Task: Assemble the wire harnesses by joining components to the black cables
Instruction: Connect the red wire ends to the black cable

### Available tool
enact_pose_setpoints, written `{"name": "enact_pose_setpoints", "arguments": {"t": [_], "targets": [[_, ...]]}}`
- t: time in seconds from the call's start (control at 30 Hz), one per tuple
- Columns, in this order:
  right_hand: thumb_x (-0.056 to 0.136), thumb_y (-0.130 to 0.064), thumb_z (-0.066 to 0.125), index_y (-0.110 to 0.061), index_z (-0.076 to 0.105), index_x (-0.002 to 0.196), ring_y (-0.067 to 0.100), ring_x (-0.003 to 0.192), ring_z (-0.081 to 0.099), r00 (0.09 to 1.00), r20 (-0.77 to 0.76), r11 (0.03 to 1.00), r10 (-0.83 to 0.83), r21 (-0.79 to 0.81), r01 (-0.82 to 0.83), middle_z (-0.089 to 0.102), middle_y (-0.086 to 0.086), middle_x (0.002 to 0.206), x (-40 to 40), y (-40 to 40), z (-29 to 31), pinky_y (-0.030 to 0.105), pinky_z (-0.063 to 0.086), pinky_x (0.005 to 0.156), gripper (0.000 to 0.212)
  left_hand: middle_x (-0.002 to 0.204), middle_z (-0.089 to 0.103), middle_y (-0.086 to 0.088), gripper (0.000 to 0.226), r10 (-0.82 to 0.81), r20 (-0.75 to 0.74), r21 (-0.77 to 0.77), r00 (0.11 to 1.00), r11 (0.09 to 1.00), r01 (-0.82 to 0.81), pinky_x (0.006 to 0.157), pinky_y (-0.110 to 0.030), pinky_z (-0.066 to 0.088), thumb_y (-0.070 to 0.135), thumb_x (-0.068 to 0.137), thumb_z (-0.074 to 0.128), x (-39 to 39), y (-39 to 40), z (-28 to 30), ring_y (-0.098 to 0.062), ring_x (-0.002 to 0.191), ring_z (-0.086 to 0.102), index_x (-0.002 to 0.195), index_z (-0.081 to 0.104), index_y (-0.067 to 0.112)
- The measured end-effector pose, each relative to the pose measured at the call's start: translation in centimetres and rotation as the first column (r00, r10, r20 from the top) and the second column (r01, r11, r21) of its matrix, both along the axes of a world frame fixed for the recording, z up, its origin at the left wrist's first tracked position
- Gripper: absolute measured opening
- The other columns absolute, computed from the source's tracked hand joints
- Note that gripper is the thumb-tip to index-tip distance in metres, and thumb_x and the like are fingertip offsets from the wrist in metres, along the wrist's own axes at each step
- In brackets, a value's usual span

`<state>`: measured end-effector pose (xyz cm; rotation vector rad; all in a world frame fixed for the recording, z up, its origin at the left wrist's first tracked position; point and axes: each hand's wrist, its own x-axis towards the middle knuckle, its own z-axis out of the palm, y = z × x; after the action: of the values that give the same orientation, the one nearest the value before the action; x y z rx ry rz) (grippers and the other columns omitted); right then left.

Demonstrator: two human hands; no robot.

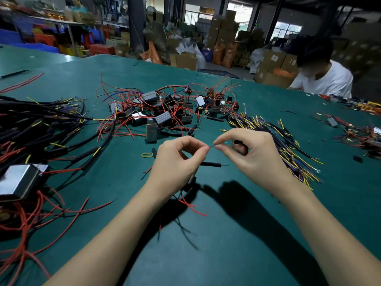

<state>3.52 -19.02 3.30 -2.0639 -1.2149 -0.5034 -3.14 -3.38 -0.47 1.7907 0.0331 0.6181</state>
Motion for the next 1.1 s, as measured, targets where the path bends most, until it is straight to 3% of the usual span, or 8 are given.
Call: {"name": "enact_pose_setpoints", "arguments": {"t": [0.2, 0.5, 0.67, 0.77, 0.83, 0.9, 0.97, 1.1], "targets": [[0.087, -0.014, 0.067, -0.011, 0.067, 0.079, 0.007, 0.054, 0.028, 0.899, -0.437, 0.993, 0.016, 0.113, 0.037, 0.033, 0.006, 0.06, 0.2, 0.2, -0.1, 0.017, 0.025, 0.051, 0.009, 0.072, 0.067, 0.008, 0.007, 0.026, 0.07, 0.062, 0.997, 0.998, -0.03, 0.053, -0.011, 0.036, 0.015, 0.086, 0.068, 0.0, -0.3, -0.1, 0.003, 0.054, 0.05, 0.081, 0.071, 0.018], [0.087, -0.012, 0.067, -0.011, 0.067, 0.077, 0.004, 0.051, 0.027, 0.869, -0.495, 0.991, 0.019, 0.128, 0.051, 0.034, 0.004, 0.061, -0.1, 0.4, -0.5, 0.014, 0.024, 0.049, 0.01, 0.077, 0.067, 0.004, 0.007, 0.08, 0.308, 0.48, 0.948, 0.847, -0.228, 0.069, -0.039, 0.051, 0.02, 0.084, 0.066, -0.5, 0.1, -0.2, -0.017, 0.073, 0.063, 0.087, 0.069, 0.013], [0.085, -0.006, 0.064, -0.008, 0.062, 0.078, 0.007, 0.051, 0.031, 1.0, -0.018, 0.999, -0.017, 0.048, 0.018, 0.031, -0.012, 0.053, -0.4, 0.4, -0.6, 0.015, 0.026, 0.054, 0.007, 0.076, 0.068, 0.001, 0.011, 0.068, 0.302, 0.499, 0.951, 0.839, -0.218, 0.07, -0.039, 0.051, 0.017, 0.086, 0.063, -0.4, 0.1, 0.0, -0.019, 0.072, 0.062, 0.086, 0.071, 0.009], [0.079, 0.003, 0.062, 0.0, 0.059, 0.07, 0.019, 0.057, 0.045, 0.862, 0.507, 0.992, 0.006, -0.109, 0.057, 0.05, 0.003, 0.06, 0.0, 0.4, -1.0, 0.028, 0.039, 0.058, 0.01, 0.07, 0.066, 0.005, 0.009, 0.045, 0.198, 0.316, 0.979, 0.943, -0.107, 0.066, -0.029, 0.049, 0.016, 0.085, 0.065, -0.2, -0.3, 0.1, -0.008, 0.066, 0.059, 0.079, 0.07, 0.013], [0.079, 0.008, 0.064, 0.002, 0.061, 0.069, 0.028, 0.053, 0.044, 0.754, 0.656, 0.986, 0.026, -0.143, 0.09, 0.05, 0.011, 0.06, 0.6, 0.1, -1.5, 0.036, 0.038, 0.053, 0.012, 0.065, 0.064, 0.009, 0.011, 0.032, 0.13, 0.223, 0.991, 0.973, -0.061, 0.061, -0.016, 0.041, 0.014, 0.085, 0.066, -0.1, -0.5, 0.0, -0.001, 0.06, 0.053, 0.075, 0.069, 0.015], [0.082, 0.001, 0.066, 0.001, 0.067, 0.081, 0.026, 0.055, 0.047, 0.833, 0.553, 0.99, 0.027, -0.129, 0.053, 0.056, 0.001, 0.063, 0.8, -0.2, -2.0, 0.032, 0.043, 0.057, 0.002, 0.063, 0.061, 0.012, 0.012, 0.043, 0.095, 0.194, 0.995, 0.979, -0.061, 0.059, -0.01, 0.037, 0.012, 0.085, 0.067, 0.0, -0.6, 0.0, 0.001, 0.06, 0.053, 0.074, 0.068, 0.017], [0.084, -0.014, 0.067, -0.006, 0.068, 0.1, 0.01, 0.056, 0.036, 0.982, 0.187, 0.999, -0.032, -0.01, 0.035, 0.046, -0.015, 0.061, 0.6, -0.6, -2.3, 0.014, 0.038, 0.06, 0.019, 0.065, 0.062, 0.011, 0.011, 0.056, 0.104, 0.179, 0.993, 0.981, -0.074, 0.061, -0.011, 0.04, 0.011, 0.085, 0.067, 0.0, -0.5, -0.1, -0.001, 0.063, 0.055, 0.076, 0.067, 0.017], [0.088, -0.023, 0.065, -0.016, 0.07, 0.1, 0.007, 0.051, 0.023, 0.945, -0.326, 0.984, 0.042, 0.178, 0.017, 0.026, -0.001, 0.057, 0.9, -1.0, -2.3, 0.017, 0.021, 0.049, 0.015, 0.07, 0.066, 0.006, 0.008, 0.063, 0.141, 0.192, 0.988, 0.977, -0.09, 0.068, -0.025, 0.047, 0.011, 0.084, 0.068, 0.1, -0.5, -0.1, -0.008, 0.069, 0.059, 0.077, 0.067, 0.016]]}}
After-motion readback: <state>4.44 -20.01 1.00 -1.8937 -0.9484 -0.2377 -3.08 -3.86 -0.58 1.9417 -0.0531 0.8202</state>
